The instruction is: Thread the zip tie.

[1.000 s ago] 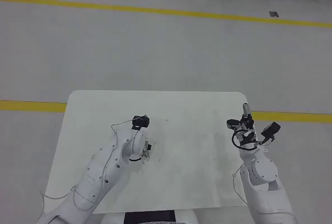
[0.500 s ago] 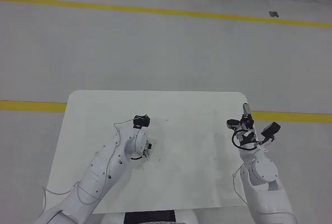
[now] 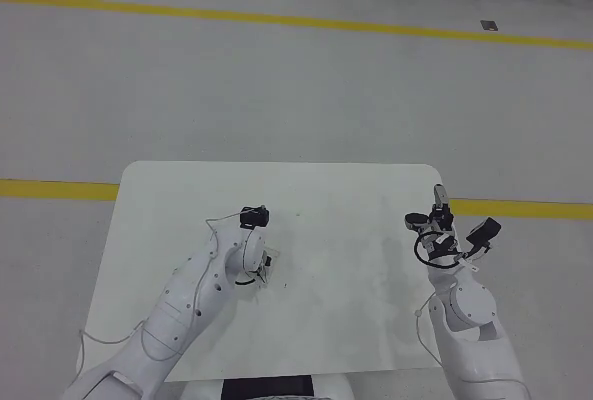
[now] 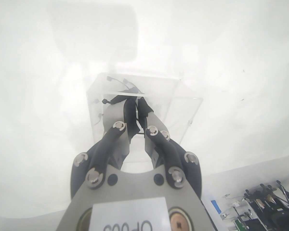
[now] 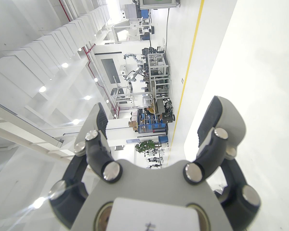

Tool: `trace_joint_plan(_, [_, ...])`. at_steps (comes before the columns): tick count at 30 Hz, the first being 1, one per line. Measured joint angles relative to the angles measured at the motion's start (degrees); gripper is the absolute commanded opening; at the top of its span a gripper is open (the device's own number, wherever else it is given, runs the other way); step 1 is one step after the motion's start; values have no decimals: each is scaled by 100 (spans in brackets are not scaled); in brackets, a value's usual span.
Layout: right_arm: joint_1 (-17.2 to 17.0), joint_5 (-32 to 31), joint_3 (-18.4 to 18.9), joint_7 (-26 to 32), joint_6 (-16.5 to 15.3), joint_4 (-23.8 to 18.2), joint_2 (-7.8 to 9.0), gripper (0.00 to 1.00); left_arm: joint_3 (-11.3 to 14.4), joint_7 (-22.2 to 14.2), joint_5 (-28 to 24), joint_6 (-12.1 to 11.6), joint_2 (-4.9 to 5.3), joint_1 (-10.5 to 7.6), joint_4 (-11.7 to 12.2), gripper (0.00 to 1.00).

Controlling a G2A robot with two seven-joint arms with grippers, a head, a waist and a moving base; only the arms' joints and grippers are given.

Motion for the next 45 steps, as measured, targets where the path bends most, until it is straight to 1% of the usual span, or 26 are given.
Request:
trace_joint_plan(4, [0,0,0,0,0,0,0,100,-6,-8,-4,0,-4,-12,16,0])
trace_joint_plan(6, [0,0,0,0,0,0,0,100,-14,-37,4,0,-2,-10,-16,0])
trace_joint_plan(7, [0,0,0,0,0,0,0,100,-19,-65,19,0,2,-3,-59,0])
trace_joint_plan(9, [0,0,0,0,0,0,0,100,-40,-159,80,0,16,42,-227,0])
trace_joint_plan(13, [0,0,0,0,0,0,0,100,-112,-422,242,0,63,202,-714,0])
trace_joint_plan(14, [0,0,0,0,0,0,0,100,-136,-515,291,0,81,262,-886,0])
trace_joint_plan(16, [0,0,0,0,0,0,0,100,-159,-603,357,-12,110,361,-1114,0])
trace_joint_plan(21, [0,0,0,0,0,0,0,100,-281,-603,377,-50,214,673,-1646,0])
trace_joint_plan(25, [0,0,0,0,0,0,0,100,-476,-603,253,-131,320,936,-2141,0])
trace_joint_plan(29, [0,0,0,0,0,0,0,100,-719,-603,-122,-364,452,1243,-2731,0])
trace_joint_plan(31, [0,0,0,0,0,0,0,100,-812,-603,-340,-510,513,1359,-2960,0])
trace_joint_plan(32, [0,0,0,0,0,0,0,100,-873,-603,-553,-626,554,1429,-3085,0])
trace_joint_plan(33, [0,0,0,0,0,0,0,100,-917,-603,-718,-716,587,1471,-3159,0])
trace_joint_plan(35, [0,0,0,0,0,0,0,100,-1028,-603,-1075,-877,667,1533,-3286,0])
trace_joint_plan(38, [0,0,0,0,0,0,0,100,-1187,-603,-1379,-972,774,1577,-3429,0])
trace_joint_plan(40, [0,0,0,0,0,0,0,100,-1257,-603,-1596,-1034,823,1611,-3508,0])
trace_joint_plan(41, [0,0,0,0,0,0,0,100,-1298,-603,-1770,-1128,854,1627,-3549,0])
trace_joint_plan(43, [0,0,0,0,0,0,0,100,-1336,-603,-1897,-1237,881,1633,-3580,0])
trace_joint_plan(45, [0,0,0,0,0,0,0,100,-1338,-603,-1899,-1246,883,1633,-3581,0])
